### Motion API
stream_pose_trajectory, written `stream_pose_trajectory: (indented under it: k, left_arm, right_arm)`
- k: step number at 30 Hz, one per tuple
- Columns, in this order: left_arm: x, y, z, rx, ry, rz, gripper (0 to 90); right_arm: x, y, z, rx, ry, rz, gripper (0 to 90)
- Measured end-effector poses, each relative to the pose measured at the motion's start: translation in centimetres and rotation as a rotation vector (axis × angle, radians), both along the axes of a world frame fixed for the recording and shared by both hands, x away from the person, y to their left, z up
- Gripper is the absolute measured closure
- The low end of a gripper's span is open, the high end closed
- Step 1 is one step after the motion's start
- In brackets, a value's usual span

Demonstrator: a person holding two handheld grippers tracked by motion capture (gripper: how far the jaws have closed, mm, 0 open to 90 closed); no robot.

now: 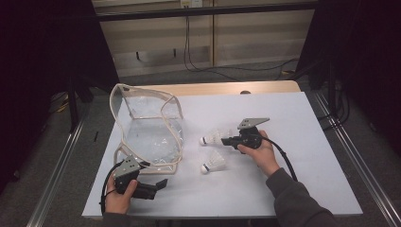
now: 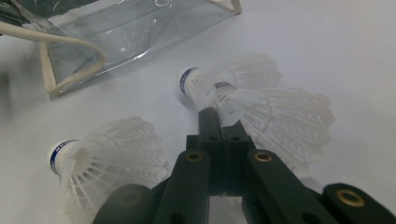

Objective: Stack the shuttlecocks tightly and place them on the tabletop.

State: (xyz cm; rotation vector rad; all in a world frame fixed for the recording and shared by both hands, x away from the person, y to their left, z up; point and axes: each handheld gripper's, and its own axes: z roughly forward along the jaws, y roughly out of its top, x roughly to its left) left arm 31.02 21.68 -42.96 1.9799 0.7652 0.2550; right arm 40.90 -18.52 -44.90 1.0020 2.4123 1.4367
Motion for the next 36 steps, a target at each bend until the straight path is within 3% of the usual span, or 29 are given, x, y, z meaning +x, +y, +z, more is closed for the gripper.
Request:
stream_pose_trajectory:
  k: [27, 36]
  left_arm:
    - [-0.01, 0.01, -0.02, -0.001, -0.002, 0.0, 2.9]
    - [-0.02, 0.04, -0.02, 0.001, 0.0, -0.003, 2.8]
  right_arm:
    - [0.23, 0.72, -0.27, -0.017, 0.005, 0.011, 89.2]
    - [0.25, 0.63, -0.39, -0.023, 0.02, 0.005, 82.8]
